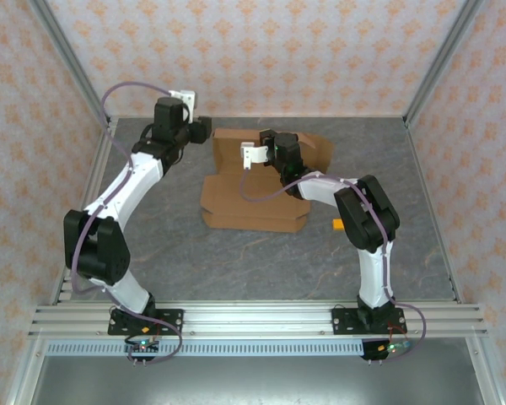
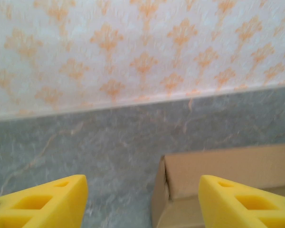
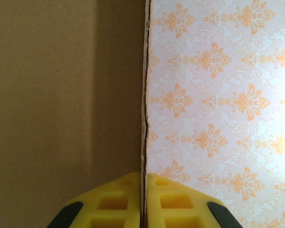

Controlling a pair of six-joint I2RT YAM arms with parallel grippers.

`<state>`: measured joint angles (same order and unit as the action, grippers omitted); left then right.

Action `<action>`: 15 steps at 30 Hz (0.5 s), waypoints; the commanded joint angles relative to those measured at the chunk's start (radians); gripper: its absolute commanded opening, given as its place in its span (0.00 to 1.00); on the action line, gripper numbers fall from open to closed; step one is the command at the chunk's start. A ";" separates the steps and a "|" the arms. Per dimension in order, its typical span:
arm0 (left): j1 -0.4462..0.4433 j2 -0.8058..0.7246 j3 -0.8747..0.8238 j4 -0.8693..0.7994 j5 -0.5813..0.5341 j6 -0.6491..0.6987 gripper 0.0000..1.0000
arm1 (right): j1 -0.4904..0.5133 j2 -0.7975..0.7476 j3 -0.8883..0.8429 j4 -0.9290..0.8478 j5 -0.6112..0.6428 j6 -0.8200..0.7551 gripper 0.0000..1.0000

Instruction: Fold the paper box

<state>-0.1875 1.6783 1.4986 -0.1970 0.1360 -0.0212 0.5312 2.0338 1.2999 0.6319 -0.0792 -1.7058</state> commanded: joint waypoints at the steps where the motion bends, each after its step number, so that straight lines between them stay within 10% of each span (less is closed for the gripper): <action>1: 0.028 0.110 0.166 -0.198 0.116 -0.104 0.64 | 0.003 -0.002 -0.017 0.020 -0.031 -0.003 0.09; 5: 0.039 0.155 0.184 -0.174 0.288 -0.219 0.64 | 0.007 0.007 -0.016 0.025 -0.030 -0.007 0.09; 15: 0.039 0.095 -0.079 -0.053 0.120 -0.006 0.64 | 0.010 -0.002 0.004 0.005 -0.030 -0.005 0.08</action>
<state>-0.1505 1.7866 1.4528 -0.2832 0.2798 -0.0971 0.5323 2.0342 1.2972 0.6418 -0.0860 -1.7061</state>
